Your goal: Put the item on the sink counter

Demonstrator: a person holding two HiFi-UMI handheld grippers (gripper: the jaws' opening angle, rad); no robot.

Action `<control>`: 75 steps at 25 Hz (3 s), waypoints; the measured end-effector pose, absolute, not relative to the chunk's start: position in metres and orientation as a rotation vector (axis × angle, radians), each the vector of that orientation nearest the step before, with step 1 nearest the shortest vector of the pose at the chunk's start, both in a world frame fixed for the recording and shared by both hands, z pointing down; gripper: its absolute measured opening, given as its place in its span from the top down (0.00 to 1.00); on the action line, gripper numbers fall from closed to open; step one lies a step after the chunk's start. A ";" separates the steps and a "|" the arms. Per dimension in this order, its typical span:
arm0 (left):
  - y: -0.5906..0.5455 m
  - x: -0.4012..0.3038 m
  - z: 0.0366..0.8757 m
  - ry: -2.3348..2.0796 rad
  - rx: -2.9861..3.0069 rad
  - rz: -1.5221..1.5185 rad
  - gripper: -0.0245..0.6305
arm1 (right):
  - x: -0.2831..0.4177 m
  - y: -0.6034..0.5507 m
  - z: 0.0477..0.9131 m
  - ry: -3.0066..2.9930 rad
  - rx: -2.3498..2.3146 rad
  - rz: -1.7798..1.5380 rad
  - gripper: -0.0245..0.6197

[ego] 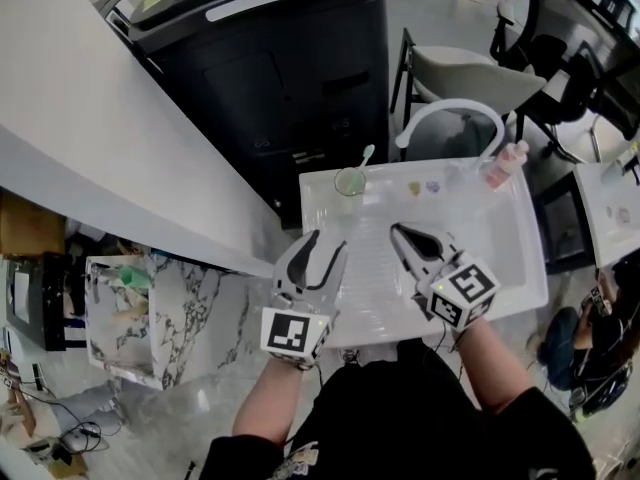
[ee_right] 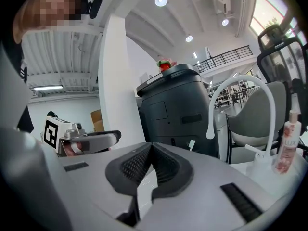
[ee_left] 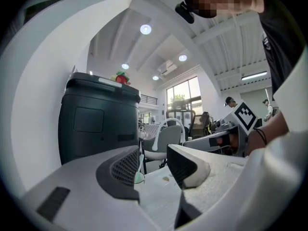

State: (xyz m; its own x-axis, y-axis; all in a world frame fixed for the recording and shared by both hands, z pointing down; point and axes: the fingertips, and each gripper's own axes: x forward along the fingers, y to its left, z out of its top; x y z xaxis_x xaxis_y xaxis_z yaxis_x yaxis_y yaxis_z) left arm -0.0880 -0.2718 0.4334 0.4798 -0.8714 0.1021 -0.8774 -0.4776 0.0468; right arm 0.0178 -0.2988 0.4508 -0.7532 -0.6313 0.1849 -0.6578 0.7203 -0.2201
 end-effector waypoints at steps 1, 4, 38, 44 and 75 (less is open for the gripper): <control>-0.267 -0.090 0.429 -1.547 2.634 0.096 0.69 | 0.016 -0.296 0.449 -2.822 1.071 0.411 0.96; -0.256 -0.100 0.421 -1.544 2.667 0.107 0.78 | 0.010 -0.289 0.445 -2.811 1.101 0.395 0.96; -0.107 -0.034 0.416 -1.191 2.714 0.037 0.96 | 0.078 -0.107 0.416 -2.719 1.423 0.329 0.96; -0.050 -0.007 0.416 -1.239 2.678 0.055 0.96 | 0.103 -0.053 0.410 -2.765 1.381 0.317 0.96; 0.123 -0.084 0.388 -1.441 2.608 0.022 0.96 | 0.022 0.098 0.401 -2.874 1.196 0.317 0.97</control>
State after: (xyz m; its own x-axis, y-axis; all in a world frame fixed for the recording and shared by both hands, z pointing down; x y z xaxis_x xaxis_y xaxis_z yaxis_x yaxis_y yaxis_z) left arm -0.0838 0.1232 0.3880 0.5351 -0.8399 0.0907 -0.8423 -0.5222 0.1335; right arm 0.0218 0.0978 0.4014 -0.7077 -0.7010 0.0885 -0.7034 0.6872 -0.1816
